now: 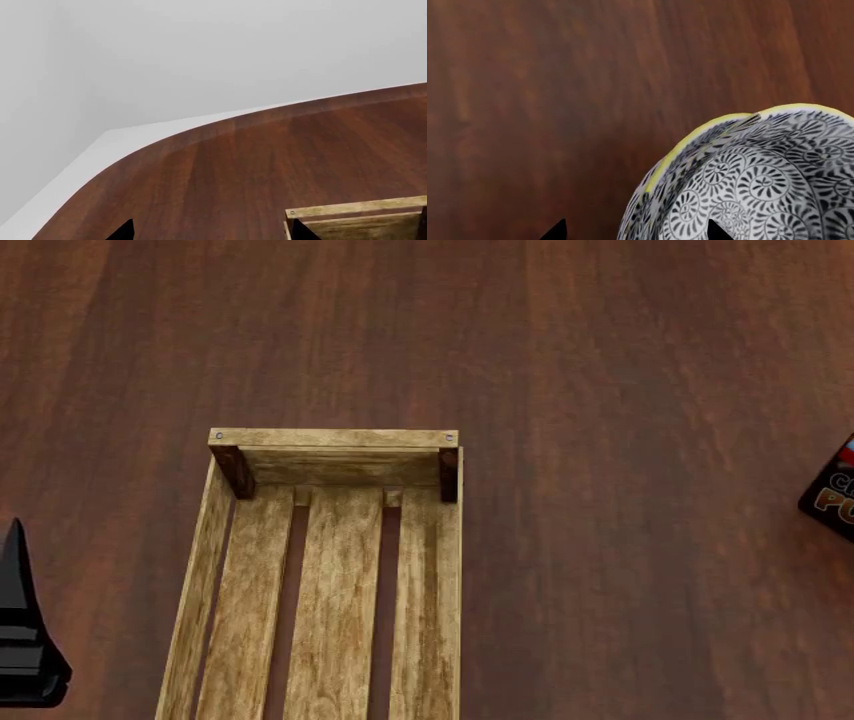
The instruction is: Stack the left bowl on the right bowl and place them in the tray.
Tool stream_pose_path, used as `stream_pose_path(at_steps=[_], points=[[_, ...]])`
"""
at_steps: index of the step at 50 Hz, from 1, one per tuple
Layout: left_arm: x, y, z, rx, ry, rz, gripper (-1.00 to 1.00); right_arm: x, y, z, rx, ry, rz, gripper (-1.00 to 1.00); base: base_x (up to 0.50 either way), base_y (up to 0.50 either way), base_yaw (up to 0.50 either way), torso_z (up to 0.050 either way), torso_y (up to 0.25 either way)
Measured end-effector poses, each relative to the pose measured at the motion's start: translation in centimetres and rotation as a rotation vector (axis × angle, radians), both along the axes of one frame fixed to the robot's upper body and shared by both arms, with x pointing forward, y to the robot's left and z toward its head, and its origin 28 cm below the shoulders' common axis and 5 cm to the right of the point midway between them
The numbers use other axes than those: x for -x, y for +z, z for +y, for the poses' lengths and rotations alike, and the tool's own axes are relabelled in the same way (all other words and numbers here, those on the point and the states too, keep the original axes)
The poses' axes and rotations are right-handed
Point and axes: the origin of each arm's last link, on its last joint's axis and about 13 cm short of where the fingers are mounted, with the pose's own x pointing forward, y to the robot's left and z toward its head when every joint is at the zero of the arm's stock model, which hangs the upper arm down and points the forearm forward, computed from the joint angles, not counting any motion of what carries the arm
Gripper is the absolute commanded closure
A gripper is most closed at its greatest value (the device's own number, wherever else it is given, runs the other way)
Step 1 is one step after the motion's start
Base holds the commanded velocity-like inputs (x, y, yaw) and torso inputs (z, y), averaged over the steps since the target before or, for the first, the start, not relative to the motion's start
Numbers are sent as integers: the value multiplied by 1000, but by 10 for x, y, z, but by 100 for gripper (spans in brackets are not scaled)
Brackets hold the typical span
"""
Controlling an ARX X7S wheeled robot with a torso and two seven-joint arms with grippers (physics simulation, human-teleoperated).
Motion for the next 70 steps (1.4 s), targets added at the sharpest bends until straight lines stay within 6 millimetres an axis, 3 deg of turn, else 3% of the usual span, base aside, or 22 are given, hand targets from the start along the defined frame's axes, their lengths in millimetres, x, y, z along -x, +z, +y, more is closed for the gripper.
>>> stream_pose_path(at_steps=[51,52,70], points=[[-1,-1,-2,-8,-4,5,-100,0,-24,-1,3,8,29,-100,1,-1,0,0,0],[-1,-1,-2,-8,-4,5,-100,-1,-25,-1,2,12,27,100,0,-4,-3,0,0],[0,-1,-2,-8,-4,4,-100,4,-16,-2,59,-21,17,100,2,-4,-1,0,-2]])
